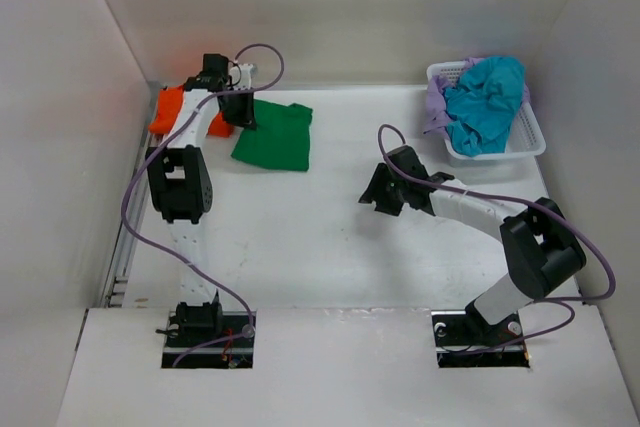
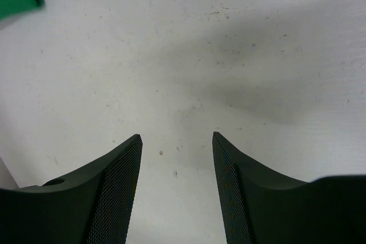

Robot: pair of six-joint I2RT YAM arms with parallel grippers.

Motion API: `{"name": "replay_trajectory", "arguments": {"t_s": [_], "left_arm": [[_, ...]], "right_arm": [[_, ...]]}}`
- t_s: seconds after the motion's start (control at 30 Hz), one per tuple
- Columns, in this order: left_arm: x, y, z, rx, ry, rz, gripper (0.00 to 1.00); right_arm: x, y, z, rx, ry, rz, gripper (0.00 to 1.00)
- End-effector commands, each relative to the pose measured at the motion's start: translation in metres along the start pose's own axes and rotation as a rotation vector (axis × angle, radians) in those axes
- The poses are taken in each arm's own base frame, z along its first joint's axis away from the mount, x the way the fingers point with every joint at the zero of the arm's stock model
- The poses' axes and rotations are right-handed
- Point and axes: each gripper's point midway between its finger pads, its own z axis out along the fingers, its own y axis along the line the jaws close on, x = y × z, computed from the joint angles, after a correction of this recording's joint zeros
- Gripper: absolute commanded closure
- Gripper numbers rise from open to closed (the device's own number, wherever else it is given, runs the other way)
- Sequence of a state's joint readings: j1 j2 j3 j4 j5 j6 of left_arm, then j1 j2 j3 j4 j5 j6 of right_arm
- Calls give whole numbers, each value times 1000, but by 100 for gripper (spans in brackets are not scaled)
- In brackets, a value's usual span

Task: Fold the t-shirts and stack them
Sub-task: Put the neatly folded tshirt into the corner of the board with the left arm

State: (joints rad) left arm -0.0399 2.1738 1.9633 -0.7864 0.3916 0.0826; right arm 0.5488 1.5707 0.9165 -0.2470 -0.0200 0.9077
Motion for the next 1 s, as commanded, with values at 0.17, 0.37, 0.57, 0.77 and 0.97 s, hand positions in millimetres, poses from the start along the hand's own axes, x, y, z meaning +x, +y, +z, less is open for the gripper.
{"name": "replay_trajectory", "arguments": {"t_s": [0.17, 0.37, 0.57, 0.77, 0.97], "left_arm": [[-45, 82, -32, -300, -62, 158, 100], [-91, 86, -70, -378, -204, 265, 100], [-110, 75, -94, -394, -268, 317, 100], [-119, 94, -121, -428, -310, 297, 100], [-132, 101, -155, -447, -377, 296, 100]], "right_arm": [[-5, -3, -3, -15, -30, -11, 42], [-3, -7, -2, -7, -27, -5, 42], [-1, -10, -3, -4, -26, -3, 42], [2, -16, -3, 5, -21, -1, 42], [6, -21, 0, 19, -11, -1, 42]]}}
